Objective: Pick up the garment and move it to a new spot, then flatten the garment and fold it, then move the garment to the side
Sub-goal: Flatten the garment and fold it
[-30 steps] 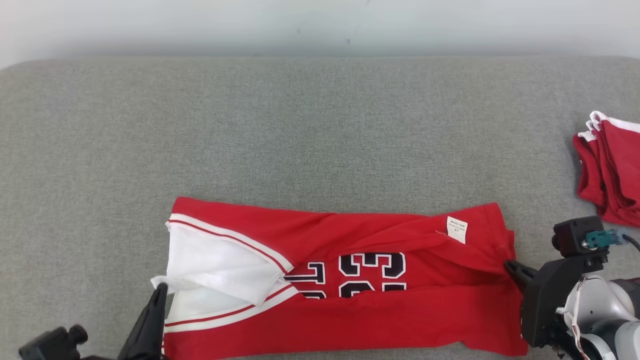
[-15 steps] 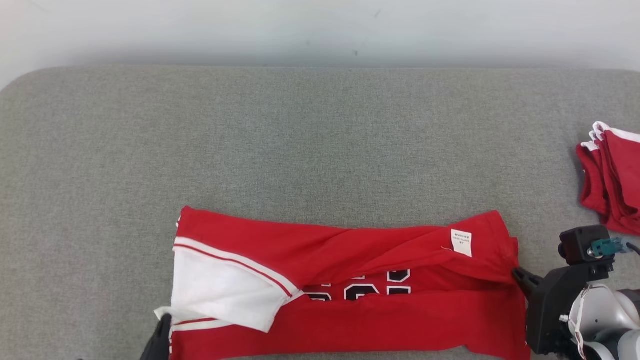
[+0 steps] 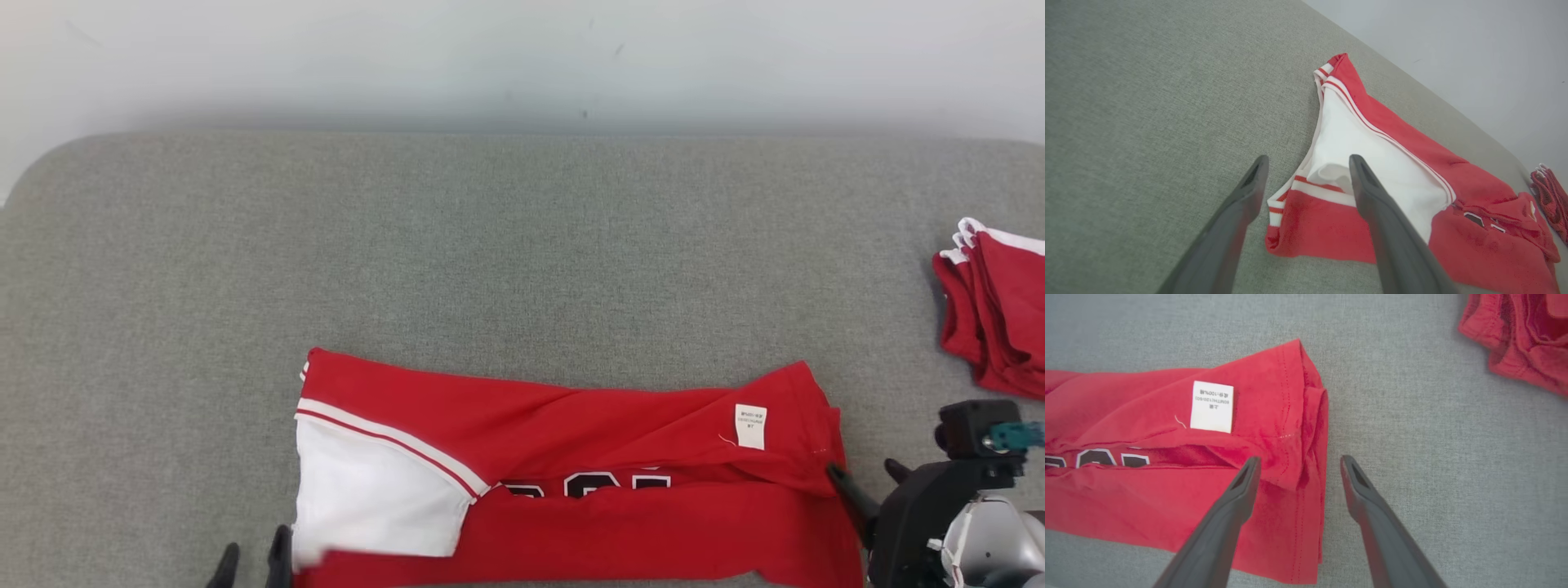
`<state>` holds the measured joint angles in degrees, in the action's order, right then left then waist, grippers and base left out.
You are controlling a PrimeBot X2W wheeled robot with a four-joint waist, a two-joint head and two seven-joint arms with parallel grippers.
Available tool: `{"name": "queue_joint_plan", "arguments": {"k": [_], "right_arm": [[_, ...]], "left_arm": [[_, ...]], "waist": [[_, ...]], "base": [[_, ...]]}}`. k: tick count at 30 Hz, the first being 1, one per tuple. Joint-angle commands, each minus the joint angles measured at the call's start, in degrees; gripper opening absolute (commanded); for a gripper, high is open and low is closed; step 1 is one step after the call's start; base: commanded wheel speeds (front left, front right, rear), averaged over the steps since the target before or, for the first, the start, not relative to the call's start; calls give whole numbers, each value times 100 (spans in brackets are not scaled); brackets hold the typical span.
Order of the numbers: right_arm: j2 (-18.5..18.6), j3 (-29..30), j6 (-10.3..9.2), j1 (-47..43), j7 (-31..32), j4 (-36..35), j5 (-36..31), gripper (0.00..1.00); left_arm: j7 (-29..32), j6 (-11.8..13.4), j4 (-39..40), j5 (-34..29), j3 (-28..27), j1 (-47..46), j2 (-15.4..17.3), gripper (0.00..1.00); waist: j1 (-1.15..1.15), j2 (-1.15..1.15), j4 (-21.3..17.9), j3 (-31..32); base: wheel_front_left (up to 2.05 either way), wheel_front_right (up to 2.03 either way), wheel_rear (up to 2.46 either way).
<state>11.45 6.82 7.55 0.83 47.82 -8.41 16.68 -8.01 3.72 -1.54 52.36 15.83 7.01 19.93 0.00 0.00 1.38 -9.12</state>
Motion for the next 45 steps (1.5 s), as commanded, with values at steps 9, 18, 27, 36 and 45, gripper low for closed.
{"name": "queue_joint_plan", "arguments": {"k": [9, 18, 27, 36, 45], "right_arm": [[-617, 603, -12, -352, -857, -224, -185, 100], [-857, 769, -12, -466, -1959, 345, 12, 100], [-858, 871, -12, -139, -1904, 1368, -174, 100], [-858, 983, -12, 428, -1463, 1974, -479, 100], [-858, 1045, -12, 979, -1157, 2607, -714, 100]], "left_arm": [[-693, 477, -86, -1322, -223, -223, 101, 100], [-719, 200, 560, -2480, -816, -185, -254, 100], [-721, -532, 482, -2564, -1193, -169, -334, 100], [-700, -673, 389, -2520, -1164, -234, -352, 100], [-581, -750, 351, -2422, -1045, -465, -335, 100]], "waist": [[0, 0, 73, 423], [0, 0, 128, 763], [0, 0, 108, 847], [0, 0, 182, 701], [0, 0, 320, 474]], "base": [[0, 0, 0], [0, 0, 0], [0, 0, 0], [0, 0, 0], [0, 0, 0]]}}
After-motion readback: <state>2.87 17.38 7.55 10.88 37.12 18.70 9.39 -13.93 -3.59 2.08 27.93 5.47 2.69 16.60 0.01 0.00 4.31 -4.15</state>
